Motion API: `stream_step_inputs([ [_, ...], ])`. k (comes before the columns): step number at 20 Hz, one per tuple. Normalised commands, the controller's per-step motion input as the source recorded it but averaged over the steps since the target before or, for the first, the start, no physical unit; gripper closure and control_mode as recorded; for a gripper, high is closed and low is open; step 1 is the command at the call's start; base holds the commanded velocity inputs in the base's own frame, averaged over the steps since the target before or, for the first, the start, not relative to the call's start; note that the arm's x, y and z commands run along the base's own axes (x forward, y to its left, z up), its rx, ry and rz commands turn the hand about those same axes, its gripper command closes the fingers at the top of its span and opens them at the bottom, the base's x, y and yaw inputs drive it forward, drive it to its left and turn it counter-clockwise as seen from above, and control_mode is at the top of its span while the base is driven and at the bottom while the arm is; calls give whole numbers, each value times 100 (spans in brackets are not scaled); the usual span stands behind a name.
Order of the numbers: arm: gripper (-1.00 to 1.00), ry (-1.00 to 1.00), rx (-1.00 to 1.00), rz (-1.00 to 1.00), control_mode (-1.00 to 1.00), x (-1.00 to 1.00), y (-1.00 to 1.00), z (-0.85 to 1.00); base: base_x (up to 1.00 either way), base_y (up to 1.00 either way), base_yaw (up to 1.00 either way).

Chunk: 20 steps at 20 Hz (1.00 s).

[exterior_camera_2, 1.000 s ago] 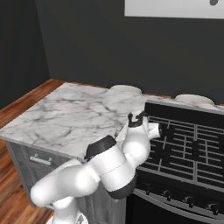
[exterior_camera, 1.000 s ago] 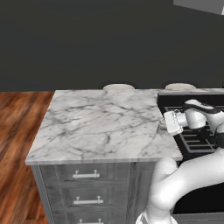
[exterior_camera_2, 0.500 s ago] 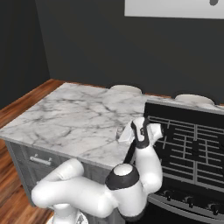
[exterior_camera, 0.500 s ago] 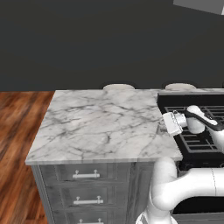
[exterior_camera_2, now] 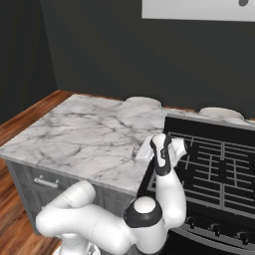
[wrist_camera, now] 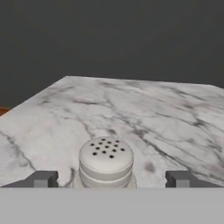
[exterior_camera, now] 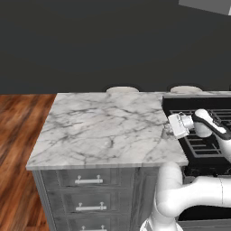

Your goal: Collect the turmeric, ketchup, and shaker from the cabinet and place them next to the stove.

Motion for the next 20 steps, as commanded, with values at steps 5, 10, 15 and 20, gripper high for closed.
stream_step_inputs([
  [5,-100,0,0,0,-100,-15,0,53,0,0,0],
  [10,-100,0,0,0,-100,-26,0,74,0,0,0],
  [15,-100,0,0,0,-100,-37,24,64,0,0,0],
  [20,-100,1,-5,0,-100,-31,88,46,0,0,0],
])
